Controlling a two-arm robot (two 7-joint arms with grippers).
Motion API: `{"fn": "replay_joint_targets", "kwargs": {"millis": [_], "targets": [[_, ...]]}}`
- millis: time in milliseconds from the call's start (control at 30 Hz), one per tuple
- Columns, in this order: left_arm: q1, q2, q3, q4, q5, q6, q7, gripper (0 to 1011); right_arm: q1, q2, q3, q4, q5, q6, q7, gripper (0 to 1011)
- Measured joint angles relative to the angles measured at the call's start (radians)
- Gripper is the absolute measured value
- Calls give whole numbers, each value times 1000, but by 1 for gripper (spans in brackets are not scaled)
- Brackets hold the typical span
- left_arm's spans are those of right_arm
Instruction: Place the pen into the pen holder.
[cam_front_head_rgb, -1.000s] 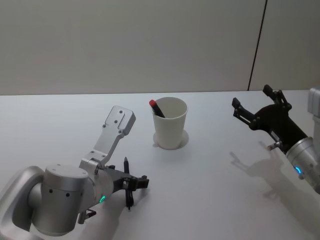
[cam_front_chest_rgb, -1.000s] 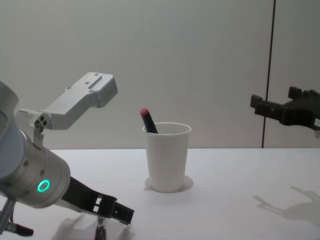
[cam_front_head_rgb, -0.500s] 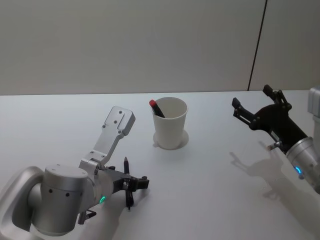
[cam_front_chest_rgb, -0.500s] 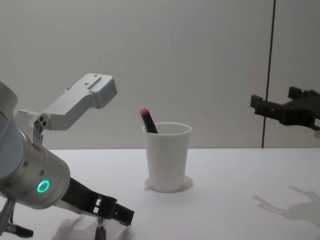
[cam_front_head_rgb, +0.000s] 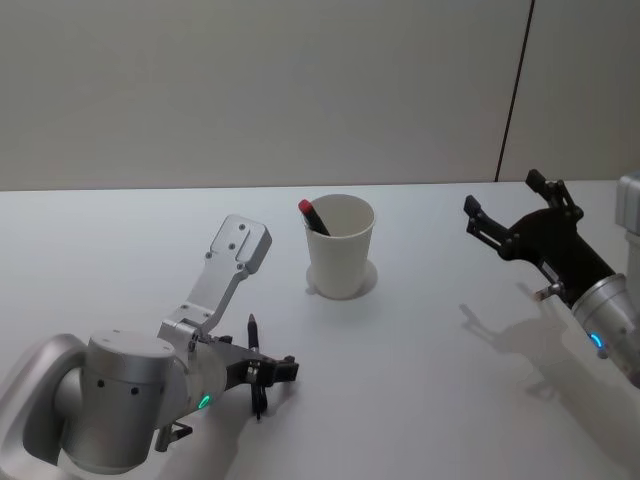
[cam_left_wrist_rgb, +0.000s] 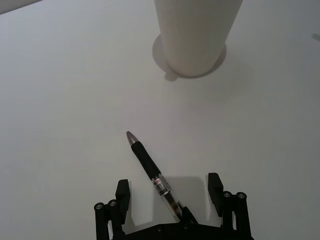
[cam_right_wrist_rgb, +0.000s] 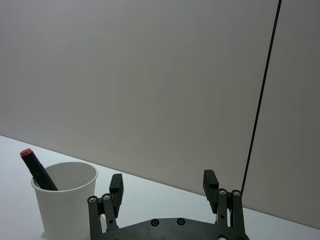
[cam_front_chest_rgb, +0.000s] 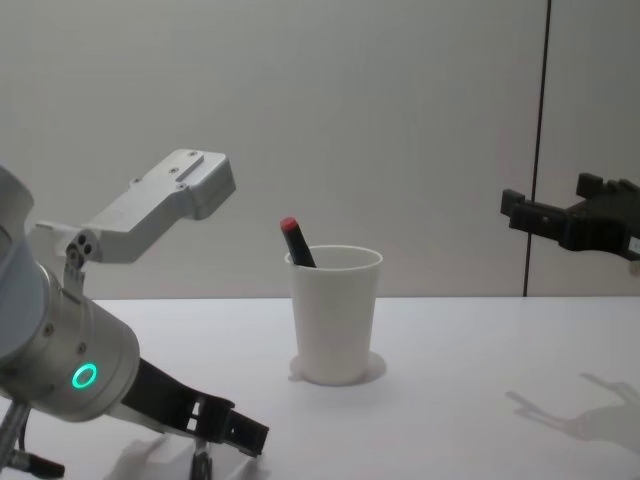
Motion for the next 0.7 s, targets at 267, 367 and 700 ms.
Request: {"fn": "replay_joint_targets", "kwargs": {"millis": [267, 367, 700], "targets": [[7, 0, -4, -5, 4, -3, -10, 1001, 0, 0, 0, 0, 0, 0, 0, 1002], [9, 0, -5, -7, 6, -3, -13, 1001, 0, 0, 0, 0, 0, 0, 0, 1002], [16, -4, -11, -11, 9, 3, -15, 1001, 0, 0, 0, 0, 0, 0, 0, 1002]]}}
